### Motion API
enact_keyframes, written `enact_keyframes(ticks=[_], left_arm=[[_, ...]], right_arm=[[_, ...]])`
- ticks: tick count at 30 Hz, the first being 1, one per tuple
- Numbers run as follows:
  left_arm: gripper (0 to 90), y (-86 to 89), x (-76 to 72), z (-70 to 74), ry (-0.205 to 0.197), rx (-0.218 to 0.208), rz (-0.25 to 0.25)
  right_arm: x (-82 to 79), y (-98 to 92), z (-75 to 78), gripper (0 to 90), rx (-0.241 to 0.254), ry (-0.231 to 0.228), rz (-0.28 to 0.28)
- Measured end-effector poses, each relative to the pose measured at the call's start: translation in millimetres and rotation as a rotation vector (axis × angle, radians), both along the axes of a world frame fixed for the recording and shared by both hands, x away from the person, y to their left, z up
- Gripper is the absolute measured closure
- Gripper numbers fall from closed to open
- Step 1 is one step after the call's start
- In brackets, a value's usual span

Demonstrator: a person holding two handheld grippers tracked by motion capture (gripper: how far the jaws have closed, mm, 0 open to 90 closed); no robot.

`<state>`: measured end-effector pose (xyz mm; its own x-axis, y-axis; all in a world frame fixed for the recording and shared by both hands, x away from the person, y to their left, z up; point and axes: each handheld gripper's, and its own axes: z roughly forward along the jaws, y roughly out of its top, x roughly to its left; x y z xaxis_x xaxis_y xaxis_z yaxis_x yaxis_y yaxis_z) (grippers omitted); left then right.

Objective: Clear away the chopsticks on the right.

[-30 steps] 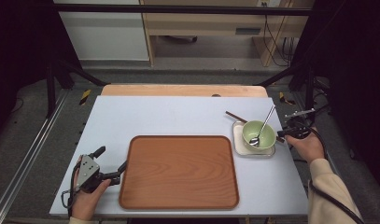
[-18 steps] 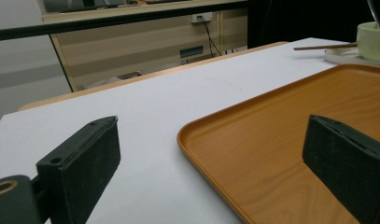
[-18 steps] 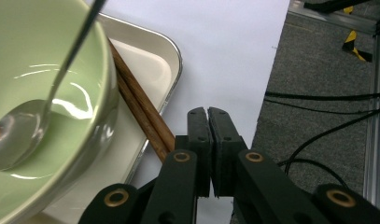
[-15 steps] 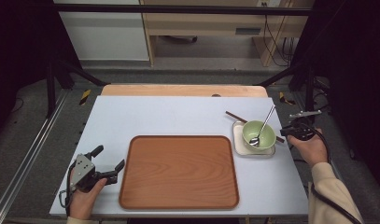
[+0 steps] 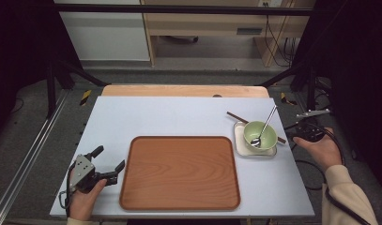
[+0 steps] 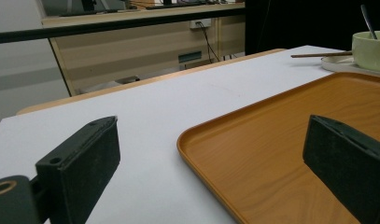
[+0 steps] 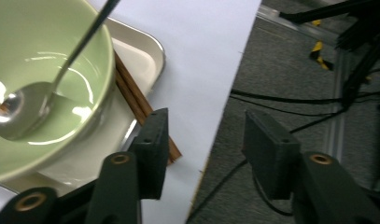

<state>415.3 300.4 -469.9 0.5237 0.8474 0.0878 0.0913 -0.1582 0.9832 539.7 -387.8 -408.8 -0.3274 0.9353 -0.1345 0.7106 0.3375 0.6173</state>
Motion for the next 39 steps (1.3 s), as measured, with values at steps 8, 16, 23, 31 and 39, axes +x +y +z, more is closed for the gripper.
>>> enact_keyframes(ticks=[8, 16, 23, 31, 39], left_arm=[[3.4, -0.3, -0.2, 0.3, -0.002, -0.005, 0.001], [3.5, 1.9, -0.4, 0.6, 0.002, -0.022, 0.009], [3.5, 3.1, -0.8, 1.1, -0.002, -0.021, 0.014], [3.6, 4.8, -0.8, 1.1, 0.0, -0.024, 0.018], [3.7, 4.4, -0.8, 1.2, -0.004, -0.023, 0.022]], right_arm=[[-6.8, -7.2, 13.2, 33.8, -0.04, -0.018, 0.001], [-8.2, -14.1, 16.4, 23.2, -0.04, -0.021, -0.004], [-2.5, -9.3, 10.3, 45.5, -0.045, -0.005, 0.027], [3.5, -4.5, 4.2, 65.7, -0.038, 0.001, 0.05], [5.6, 0.8, -5.0, 72.9, -0.027, 0.014, 0.071]])
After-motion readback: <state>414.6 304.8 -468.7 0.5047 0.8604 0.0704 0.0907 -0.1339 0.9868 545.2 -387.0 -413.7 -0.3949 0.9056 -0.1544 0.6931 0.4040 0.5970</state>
